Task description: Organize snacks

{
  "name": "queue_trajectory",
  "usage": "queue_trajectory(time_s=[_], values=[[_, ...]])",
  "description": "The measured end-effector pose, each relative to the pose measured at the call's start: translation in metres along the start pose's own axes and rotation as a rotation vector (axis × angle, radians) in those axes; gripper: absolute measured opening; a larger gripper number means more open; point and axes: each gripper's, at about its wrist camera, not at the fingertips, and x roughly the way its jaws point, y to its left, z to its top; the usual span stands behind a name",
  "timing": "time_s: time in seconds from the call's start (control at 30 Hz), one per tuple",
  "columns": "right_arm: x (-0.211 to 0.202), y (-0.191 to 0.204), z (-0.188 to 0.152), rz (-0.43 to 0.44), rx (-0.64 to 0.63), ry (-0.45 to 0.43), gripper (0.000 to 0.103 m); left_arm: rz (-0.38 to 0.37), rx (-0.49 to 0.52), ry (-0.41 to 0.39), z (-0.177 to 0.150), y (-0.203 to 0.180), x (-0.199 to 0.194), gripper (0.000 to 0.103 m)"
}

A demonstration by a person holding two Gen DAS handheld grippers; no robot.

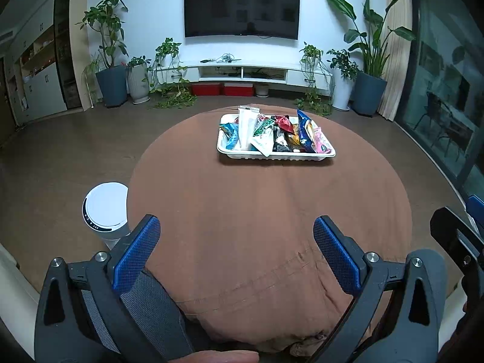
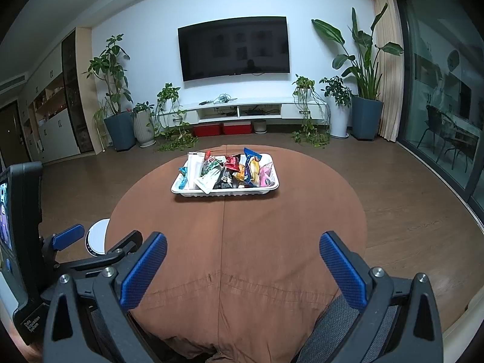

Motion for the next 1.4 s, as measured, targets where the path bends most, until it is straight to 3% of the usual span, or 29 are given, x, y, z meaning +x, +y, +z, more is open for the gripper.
queue_trajectory(time_s=[1.4], values=[[-0.0011, -0.0001, -0.0001, 0.001, -0.003, 0.010, 0.103, -0.002, 0.000, 0.004, -0.0013, -0.0016, 0.0021, 0.103]])
